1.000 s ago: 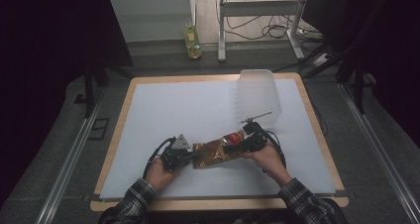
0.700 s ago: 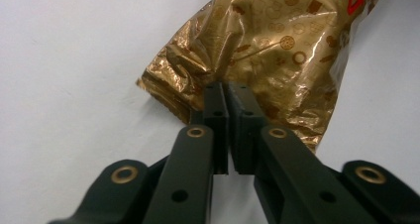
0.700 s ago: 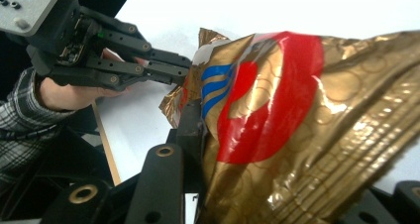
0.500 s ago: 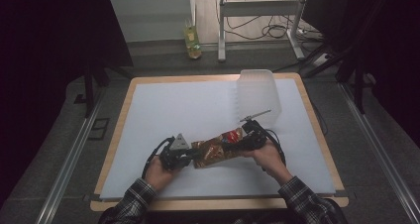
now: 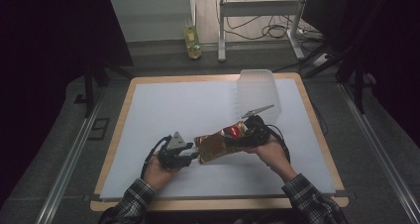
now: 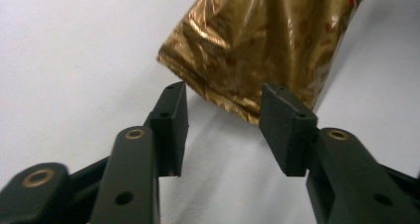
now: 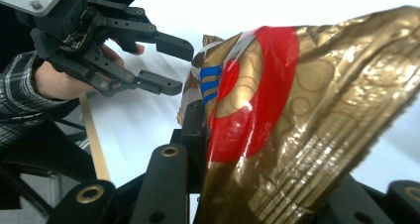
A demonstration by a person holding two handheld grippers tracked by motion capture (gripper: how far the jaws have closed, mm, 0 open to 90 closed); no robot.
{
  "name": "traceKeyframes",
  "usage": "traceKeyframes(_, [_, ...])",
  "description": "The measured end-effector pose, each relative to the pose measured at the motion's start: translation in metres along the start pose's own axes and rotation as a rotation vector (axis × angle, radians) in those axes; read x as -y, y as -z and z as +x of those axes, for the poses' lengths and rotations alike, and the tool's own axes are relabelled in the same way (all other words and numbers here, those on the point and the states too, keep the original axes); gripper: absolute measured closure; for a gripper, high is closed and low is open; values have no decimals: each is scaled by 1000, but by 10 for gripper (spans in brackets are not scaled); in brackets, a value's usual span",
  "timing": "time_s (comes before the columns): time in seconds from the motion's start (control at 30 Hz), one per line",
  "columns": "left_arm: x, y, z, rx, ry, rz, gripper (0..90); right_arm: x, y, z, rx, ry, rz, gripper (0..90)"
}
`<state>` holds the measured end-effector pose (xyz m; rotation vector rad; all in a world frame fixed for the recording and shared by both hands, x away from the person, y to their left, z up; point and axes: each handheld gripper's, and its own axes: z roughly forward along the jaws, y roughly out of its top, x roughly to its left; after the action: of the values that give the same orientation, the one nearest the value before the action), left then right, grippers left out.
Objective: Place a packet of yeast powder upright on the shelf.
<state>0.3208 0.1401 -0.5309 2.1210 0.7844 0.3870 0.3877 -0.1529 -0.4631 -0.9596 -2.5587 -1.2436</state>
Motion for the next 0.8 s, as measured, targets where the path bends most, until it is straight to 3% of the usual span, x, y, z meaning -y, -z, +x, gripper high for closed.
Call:
traceKeyframes(0.2, [1, 2, 0, -7, -20, -18, 461, -6, 8, 2, 21, 39, -7, 695])
traceKeyframes(0.8, [3, 3, 4, -14, -5, -38, 267, -23, 32, 4, 117, 173, -11, 696])
